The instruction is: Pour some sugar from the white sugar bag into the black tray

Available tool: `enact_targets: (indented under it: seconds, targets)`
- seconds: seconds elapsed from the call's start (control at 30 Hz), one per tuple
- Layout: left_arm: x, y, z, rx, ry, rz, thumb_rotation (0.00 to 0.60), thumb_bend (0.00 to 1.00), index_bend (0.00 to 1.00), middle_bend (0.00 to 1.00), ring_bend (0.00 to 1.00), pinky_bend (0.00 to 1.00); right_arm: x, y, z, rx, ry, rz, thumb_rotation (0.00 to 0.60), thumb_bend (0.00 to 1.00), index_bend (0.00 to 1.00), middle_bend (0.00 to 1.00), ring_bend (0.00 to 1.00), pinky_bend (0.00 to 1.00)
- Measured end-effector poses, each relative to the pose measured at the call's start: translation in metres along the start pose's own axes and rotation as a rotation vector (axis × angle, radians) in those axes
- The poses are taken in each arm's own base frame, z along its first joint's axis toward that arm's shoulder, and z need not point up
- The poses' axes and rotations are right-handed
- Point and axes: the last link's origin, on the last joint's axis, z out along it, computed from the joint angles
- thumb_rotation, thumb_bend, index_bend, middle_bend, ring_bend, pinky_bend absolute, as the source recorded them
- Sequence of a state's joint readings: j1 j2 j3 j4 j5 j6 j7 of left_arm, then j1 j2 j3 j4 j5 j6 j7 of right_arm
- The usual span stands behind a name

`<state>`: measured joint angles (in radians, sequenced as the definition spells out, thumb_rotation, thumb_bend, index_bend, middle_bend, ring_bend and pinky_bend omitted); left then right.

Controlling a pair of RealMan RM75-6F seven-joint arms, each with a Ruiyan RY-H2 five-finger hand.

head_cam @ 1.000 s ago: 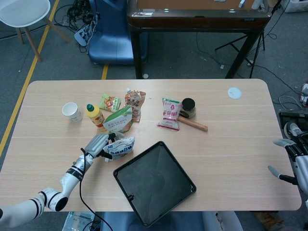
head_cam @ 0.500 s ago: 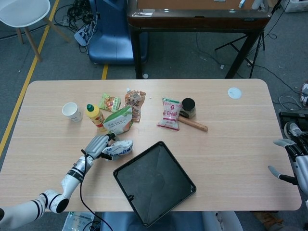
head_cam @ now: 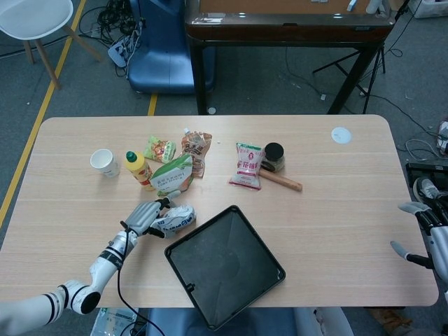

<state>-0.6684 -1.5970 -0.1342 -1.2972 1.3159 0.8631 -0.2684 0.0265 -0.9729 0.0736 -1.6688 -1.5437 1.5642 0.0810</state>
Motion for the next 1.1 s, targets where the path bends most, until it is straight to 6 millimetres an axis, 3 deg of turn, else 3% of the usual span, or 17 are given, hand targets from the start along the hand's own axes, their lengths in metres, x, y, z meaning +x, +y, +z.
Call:
enact_targets:
  seconds: [0.37, 0.67, 1.1]
  targets:
    - [-0.002, 0.010, -0.006, -0.004, -0.073, -0.028, 0.600, 0.15, 0.05, 0.32, 0.29, 0.46, -0.001, 0.000, 0.001, -0.001, 0.001, 0.001, 0.600, 0.16, 0.29, 0.29, 0.15, 0.12]
    - [0.002, 0.016, -0.012, -0.026, -0.062, 0.011, 0.600, 0.15, 0.00, 0.17, 0.15, 0.38, -0.001, 0.001, 0.001, -0.001, 0.002, 0.003, 0.600, 0.16, 0.29, 0.29, 0.15, 0.12]
    - [0.010, 0.029, -0.028, -0.103, 0.023, 0.047, 0.600, 0.15, 0.00, 0.13, 0.10, 0.34, -0.001, 0.000, 0.001, 0.004, 0.007, 0.005, 0.600, 0.16, 0.29, 0.29, 0.15, 0.12]
